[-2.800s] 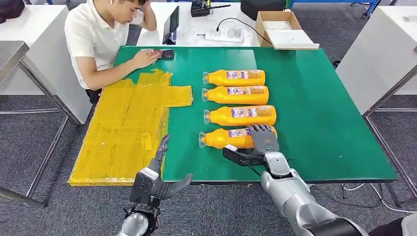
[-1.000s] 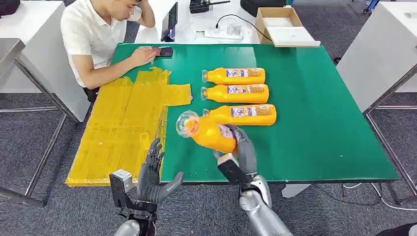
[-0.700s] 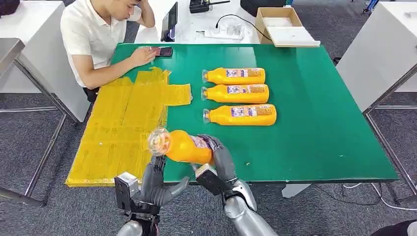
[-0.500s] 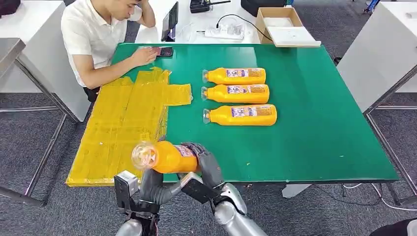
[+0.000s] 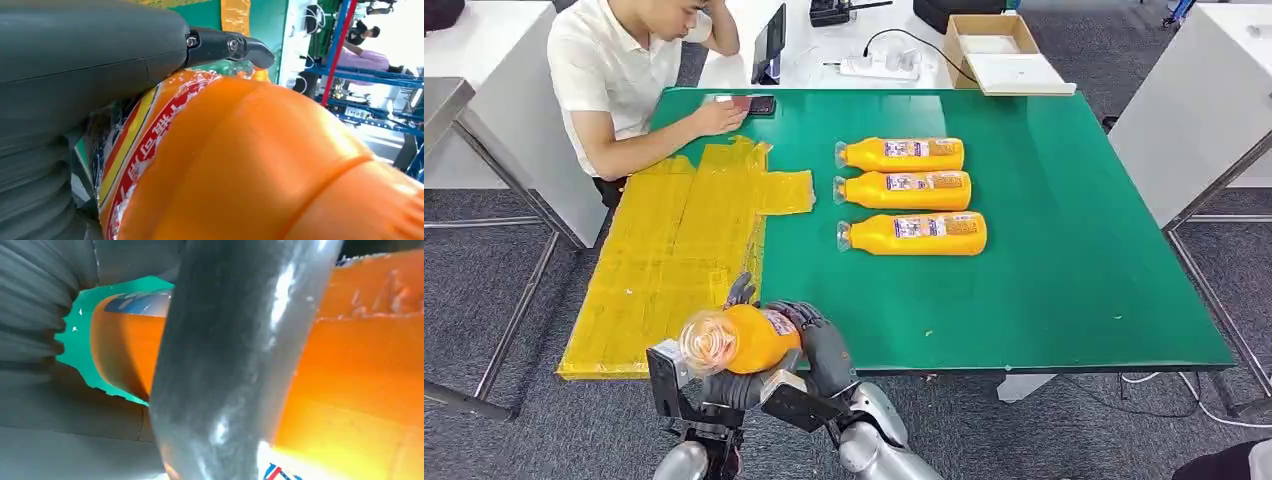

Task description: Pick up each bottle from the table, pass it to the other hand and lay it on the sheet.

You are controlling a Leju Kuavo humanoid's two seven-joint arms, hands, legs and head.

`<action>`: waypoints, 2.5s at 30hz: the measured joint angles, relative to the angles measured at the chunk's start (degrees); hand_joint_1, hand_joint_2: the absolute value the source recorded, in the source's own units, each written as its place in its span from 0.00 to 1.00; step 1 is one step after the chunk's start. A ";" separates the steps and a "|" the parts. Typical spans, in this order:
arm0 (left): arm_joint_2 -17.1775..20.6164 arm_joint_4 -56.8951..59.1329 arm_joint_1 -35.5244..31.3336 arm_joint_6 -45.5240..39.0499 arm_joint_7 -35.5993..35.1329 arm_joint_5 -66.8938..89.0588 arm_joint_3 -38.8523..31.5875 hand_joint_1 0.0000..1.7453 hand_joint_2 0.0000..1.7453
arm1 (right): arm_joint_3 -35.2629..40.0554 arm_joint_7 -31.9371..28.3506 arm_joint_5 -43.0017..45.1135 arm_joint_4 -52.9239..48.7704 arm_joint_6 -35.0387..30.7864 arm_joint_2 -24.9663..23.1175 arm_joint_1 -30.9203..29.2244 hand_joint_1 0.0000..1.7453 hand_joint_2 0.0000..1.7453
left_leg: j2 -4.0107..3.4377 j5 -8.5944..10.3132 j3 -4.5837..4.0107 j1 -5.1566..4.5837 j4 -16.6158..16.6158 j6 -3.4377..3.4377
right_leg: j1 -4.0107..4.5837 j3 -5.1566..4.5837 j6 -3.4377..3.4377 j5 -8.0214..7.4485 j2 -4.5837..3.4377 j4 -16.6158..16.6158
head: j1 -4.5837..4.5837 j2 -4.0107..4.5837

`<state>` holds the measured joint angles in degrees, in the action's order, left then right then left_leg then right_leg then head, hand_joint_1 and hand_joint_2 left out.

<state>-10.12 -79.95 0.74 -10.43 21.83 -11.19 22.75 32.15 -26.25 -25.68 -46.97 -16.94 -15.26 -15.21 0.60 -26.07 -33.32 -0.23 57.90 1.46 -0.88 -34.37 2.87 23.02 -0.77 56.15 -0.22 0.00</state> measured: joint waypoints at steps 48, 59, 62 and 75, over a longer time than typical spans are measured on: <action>10.19 21.57 -20.27 -24.57 -8.82 46.66 -18.03 1.00 1.00 | 7.85 -9.22 4.50 -12.02 -8.90 3.06 5.78 0.00 1.00 | -0.06 0.04 -0.05 0.04 0.00 -0.02 | 0.02 -0.11 -0.01 -0.01 -0.01 0.05 | 0.00 0.00; 11.93 36.87 -29.93 -15.98 -17.07 62.47 -15.87 1.00 1.00 | 7.82 -9.95 6.73 -12.44 -6.08 3.17 5.85 0.00 1.00 | -0.04 0.04 -0.05 0.03 0.00 -0.02 | 0.02 -0.10 0.00 -0.01 -0.01 0.06 | -0.02 0.00; 12.09 38.51 -30.90 -15.98 -17.20 62.56 -15.34 1.00 1.00 | 7.82 -9.95 6.78 -12.44 -6.05 3.17 5.85 0.00 1.00 | -0.04 0.04 -0.05 0.03 0.00 -0.02 | 0.02 -0.10 0.00 -0.01 -0.01 0.06 | -0.02 0.00; 11.93 42.23 -33.22 -9.53 -17.46 64.41 -13.57 0.73 1.00 | 7.80 -9.95 7.58 -12.33 -4.76 3.17 5.85 0.00 1.00 | -0.02 0.04 0.03 0.03 0.00 -0.02 | 0.01 -0.01 0.00 -0.01 0.00 0.08 | -0.02 0.00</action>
<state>1.81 -37.72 -32.49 -19.95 4.37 53.22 9.18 39.95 -36.20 -18.10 -59.30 -21.70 -12.09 -9.37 0.58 -26.03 -33.29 -0.21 57.90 1.44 -0.87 -34.38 2.87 23.01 -0.78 56.23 -0.24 0.00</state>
